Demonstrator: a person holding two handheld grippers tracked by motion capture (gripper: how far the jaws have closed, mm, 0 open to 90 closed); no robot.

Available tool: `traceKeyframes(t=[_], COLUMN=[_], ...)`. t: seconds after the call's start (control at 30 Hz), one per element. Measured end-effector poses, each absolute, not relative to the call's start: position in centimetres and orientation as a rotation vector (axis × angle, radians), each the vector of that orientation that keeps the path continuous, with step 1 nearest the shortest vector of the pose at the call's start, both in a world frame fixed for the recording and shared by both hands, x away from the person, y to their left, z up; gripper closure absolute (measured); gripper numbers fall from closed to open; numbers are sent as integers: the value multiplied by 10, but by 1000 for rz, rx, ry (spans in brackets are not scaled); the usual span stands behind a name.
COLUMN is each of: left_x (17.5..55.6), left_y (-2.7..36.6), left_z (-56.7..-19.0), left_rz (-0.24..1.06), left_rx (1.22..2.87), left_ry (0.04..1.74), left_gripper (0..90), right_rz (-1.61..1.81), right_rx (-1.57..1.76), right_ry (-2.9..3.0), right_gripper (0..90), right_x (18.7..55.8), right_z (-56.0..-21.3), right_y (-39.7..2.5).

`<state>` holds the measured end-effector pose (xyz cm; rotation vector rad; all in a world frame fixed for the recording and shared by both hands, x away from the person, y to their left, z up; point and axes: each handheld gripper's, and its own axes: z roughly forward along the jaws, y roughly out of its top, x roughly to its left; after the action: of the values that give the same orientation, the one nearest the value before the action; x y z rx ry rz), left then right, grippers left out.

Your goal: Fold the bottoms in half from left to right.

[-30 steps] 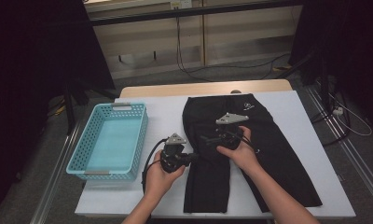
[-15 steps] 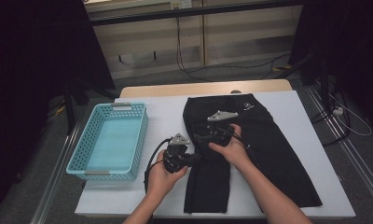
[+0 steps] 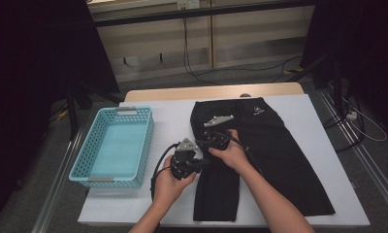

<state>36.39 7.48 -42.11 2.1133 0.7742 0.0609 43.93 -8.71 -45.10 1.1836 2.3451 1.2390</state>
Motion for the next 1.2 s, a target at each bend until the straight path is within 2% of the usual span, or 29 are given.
traceKeyframes(t=[0.1, 0.17, 0.4, 0.67, 0.87, 1.03, 1.2], left_x=[364, 364, 364, 364, 365, 366, 367], left_y=[73, 73, 66, 57, 58, 60, 62], left_z=[-423, -423, -423, -427, -428, -427, -429], left_rz=[54, 55, 48, 15, 9, 2, -4], left_rx=[2122, 2122, 2098, 2118, 2122, 2109, 2112], left_ry=[766, 764, 743, 723, 732, 735, 743], left_gripper=[894, 894, 895, 895, 894, 894, 894], right_rz=[1241, 1238, 1187, 1061, 1047, 1071, 1109], right_rx=[1170, 1183, 1177, 1201, 1125, 1126, 1098], right_ry=[2363, 2346, 2259, 2297, 2289, 2264, 2265], right_gripper=[859, 888, 895, 893, 559, 563, 505], right_x=[441, 440, 417, 394, 400, 417, 439], right_z=[-450, -445, -422, -434, -444, -438, -434], right_y=[-95, -103, -144, -175, -162, -149, -128])
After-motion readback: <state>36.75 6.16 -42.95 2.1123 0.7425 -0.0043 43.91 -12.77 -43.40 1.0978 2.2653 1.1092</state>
